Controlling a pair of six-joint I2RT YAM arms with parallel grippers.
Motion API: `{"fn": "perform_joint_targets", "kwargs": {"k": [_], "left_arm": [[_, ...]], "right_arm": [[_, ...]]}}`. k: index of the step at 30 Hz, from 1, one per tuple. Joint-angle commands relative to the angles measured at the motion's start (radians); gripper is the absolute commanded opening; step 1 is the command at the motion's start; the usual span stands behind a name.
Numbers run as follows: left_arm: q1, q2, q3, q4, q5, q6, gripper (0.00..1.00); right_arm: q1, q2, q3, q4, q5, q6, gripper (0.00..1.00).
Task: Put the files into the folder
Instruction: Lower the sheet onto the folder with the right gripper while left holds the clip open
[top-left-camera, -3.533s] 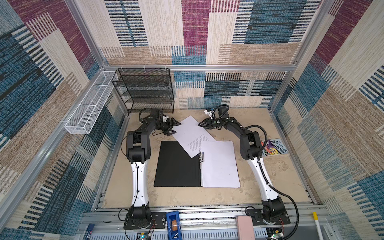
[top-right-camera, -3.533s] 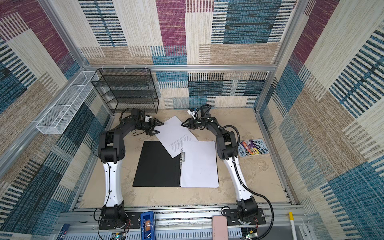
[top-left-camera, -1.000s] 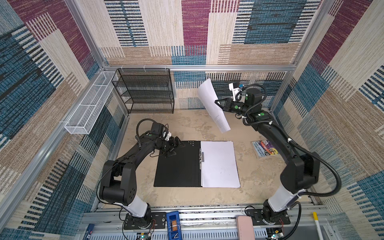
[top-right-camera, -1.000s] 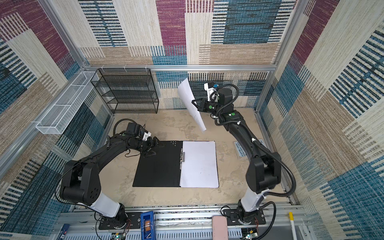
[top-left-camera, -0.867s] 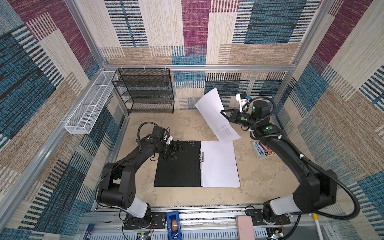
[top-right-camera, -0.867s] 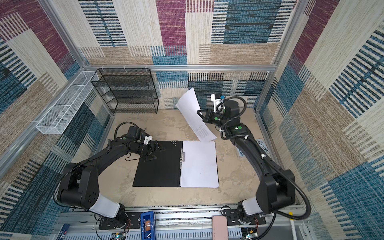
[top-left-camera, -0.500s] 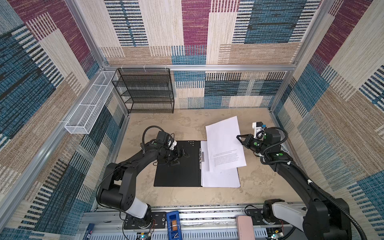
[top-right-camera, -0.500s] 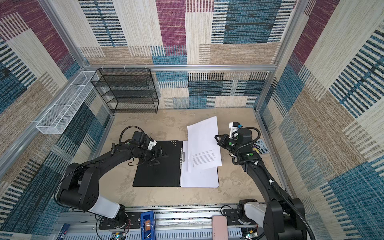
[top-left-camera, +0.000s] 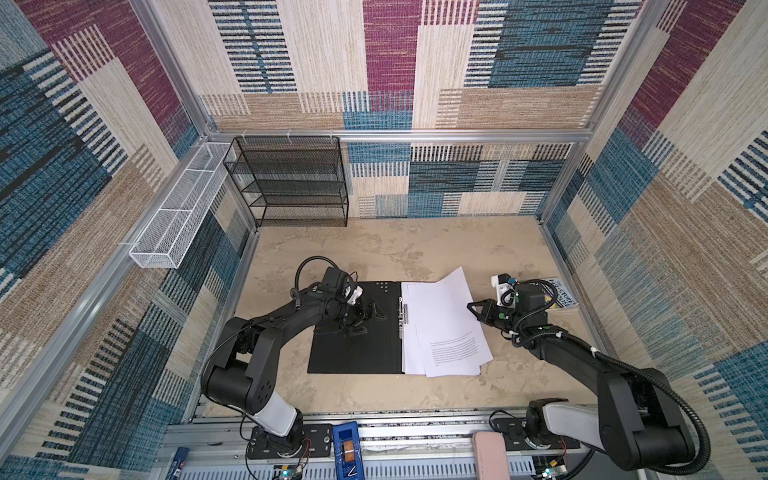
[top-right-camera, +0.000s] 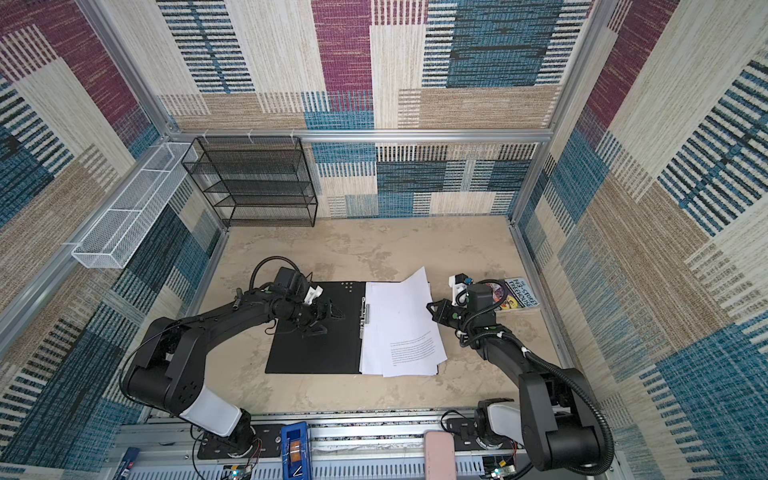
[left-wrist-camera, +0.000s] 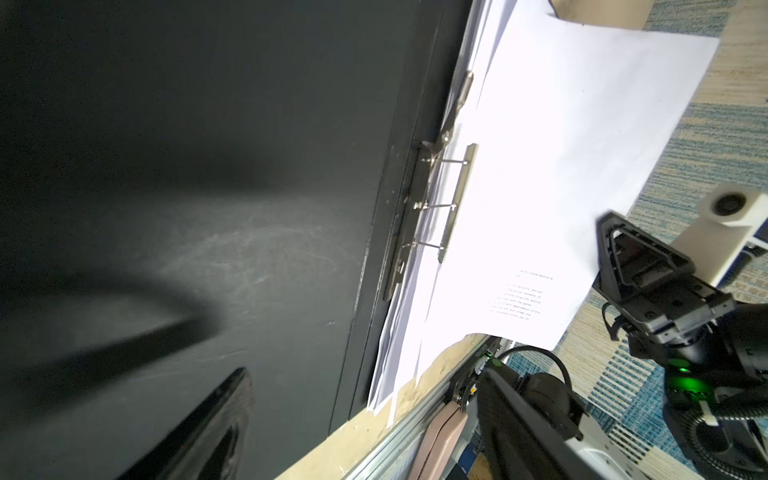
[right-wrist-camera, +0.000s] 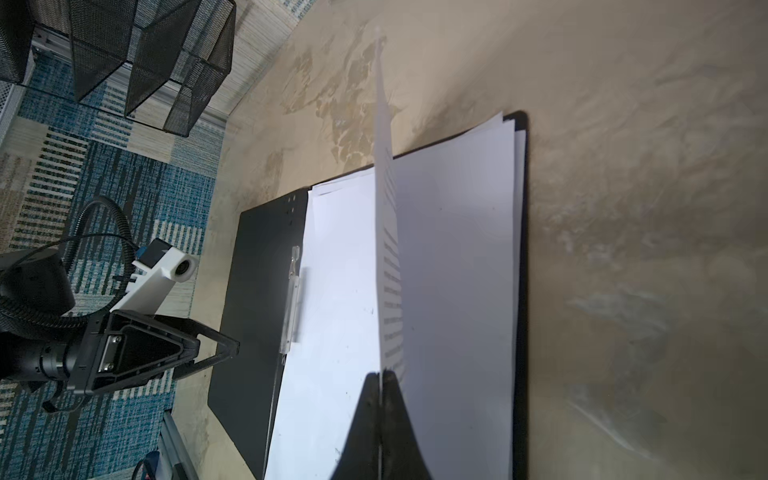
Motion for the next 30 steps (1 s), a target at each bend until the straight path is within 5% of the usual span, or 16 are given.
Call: {"fn": "perform_joint_targets", "kwargs": {"k": [1, 13, 30], "left_arm": [[-0.034, 0.004, 0.005, 0.022, 0.01, -0.017, 0.84], [-0.14, 0.029, 0.011, 0.026, -0.026, -0.02, 0.84], [-0.207, 0.072, 0.033, 0.028, -0.049, -0.018, 0.84]], "right_arm": [[0.001, -0.007, -0.023, 0.086, -0.011, 0.003, 0.0], [0.008, -0.069, -0.114, 0.203, 0.07, 0.139, 0.0], [0.118, 0.029, -0.107, 0.29, 0.138, 0.212, 0.0]]}}
